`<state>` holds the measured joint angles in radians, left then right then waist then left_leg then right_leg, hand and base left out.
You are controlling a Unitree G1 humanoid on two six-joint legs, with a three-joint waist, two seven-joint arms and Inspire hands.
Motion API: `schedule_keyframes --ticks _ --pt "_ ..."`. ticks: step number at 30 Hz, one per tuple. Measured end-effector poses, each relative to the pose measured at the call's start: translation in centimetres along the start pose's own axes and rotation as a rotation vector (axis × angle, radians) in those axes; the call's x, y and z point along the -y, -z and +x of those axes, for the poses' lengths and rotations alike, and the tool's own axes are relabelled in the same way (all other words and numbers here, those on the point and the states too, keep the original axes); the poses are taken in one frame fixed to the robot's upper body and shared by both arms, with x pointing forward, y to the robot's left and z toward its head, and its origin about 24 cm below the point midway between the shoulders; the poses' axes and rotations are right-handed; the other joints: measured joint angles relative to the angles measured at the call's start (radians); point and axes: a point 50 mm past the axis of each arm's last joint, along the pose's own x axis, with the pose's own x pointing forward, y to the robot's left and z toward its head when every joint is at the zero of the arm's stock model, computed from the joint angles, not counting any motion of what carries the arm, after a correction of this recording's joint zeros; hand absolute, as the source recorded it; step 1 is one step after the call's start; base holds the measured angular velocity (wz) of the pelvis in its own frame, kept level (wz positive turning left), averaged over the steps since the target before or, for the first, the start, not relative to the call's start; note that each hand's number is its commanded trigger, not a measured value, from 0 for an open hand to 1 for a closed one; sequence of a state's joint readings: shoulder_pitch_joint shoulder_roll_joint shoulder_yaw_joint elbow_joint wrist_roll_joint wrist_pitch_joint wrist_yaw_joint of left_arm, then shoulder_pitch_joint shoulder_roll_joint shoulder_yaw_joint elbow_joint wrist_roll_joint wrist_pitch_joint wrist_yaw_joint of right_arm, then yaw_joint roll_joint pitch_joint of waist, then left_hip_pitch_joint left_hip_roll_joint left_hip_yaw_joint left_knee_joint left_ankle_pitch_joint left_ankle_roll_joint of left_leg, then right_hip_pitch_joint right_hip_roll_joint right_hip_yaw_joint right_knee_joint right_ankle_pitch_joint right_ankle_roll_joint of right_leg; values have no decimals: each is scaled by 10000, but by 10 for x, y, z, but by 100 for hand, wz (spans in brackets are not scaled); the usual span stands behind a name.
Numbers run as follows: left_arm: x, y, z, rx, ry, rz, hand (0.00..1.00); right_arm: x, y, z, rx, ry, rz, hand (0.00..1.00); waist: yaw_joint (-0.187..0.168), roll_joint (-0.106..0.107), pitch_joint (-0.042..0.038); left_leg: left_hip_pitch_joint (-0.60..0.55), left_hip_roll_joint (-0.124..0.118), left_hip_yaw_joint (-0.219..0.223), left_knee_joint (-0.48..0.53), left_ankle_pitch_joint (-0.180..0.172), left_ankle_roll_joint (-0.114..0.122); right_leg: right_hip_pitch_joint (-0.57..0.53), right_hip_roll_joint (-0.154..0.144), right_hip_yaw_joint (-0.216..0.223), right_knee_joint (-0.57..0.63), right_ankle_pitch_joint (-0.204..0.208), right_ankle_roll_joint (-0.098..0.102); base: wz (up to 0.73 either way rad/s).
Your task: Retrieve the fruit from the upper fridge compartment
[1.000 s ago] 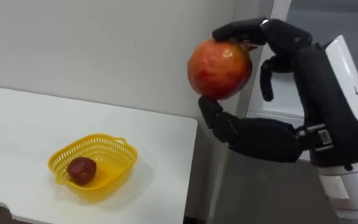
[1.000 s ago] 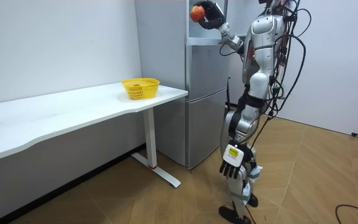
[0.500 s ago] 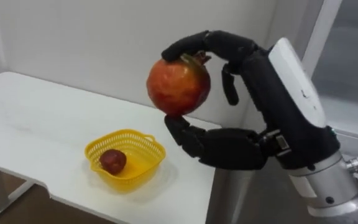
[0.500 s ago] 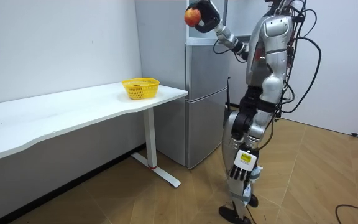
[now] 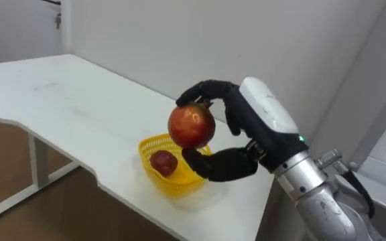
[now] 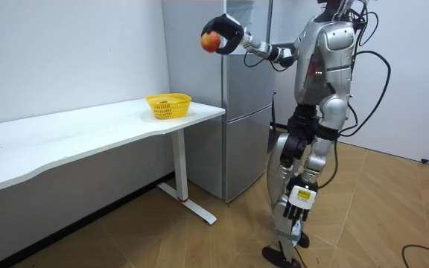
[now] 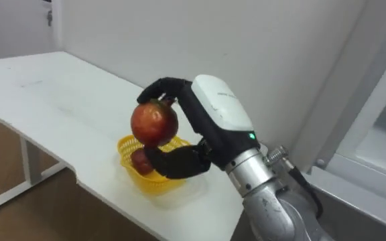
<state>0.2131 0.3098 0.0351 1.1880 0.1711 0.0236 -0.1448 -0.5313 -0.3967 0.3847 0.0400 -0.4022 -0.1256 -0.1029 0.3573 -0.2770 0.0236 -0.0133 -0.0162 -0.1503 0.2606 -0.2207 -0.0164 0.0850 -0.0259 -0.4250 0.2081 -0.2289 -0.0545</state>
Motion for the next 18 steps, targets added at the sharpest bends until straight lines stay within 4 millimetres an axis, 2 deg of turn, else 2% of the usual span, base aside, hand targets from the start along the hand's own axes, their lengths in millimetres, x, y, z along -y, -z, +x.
schedule_keyframes --ticks 3,6,10,14,18 --pt "-5 -2 0 7 -186 54 0 -9 13 1 -611 -238 -144 100 115 -103 22 -360 -70 -258 333 -35 12 -176 -49 -275 81 2 5 25" --pt "-9 -1 -1 -66 -342 66 0 -11 22 6 -972 -333 -374 100 216 -88 49 -657 -143 -507 458 -37 16 -359 -78 -459 128 12 20 24" --pt "-13 1 -3 4 -586 131 0 -11 39 10 -1574 -384 -995 100 371 -106 58 -755 -160 -540 498 -41 17 -366 -92 -525 130 12 25 8" --pt "-13 -4 -3 198 -645 261 0 -1 56 19 -2203 -58 -1480 100 506 -133 49 -989 -171 -566 612 -39 14 -513 -95 -617 127 13 23 5" --pt "-14 -6 -3 244 -767 316 0 -3 68 15 -2856 25 -1551 100 606 -170 58 -1027 -255 -737 610 -36 21 -505 -134 -742 116 -13 67 10"
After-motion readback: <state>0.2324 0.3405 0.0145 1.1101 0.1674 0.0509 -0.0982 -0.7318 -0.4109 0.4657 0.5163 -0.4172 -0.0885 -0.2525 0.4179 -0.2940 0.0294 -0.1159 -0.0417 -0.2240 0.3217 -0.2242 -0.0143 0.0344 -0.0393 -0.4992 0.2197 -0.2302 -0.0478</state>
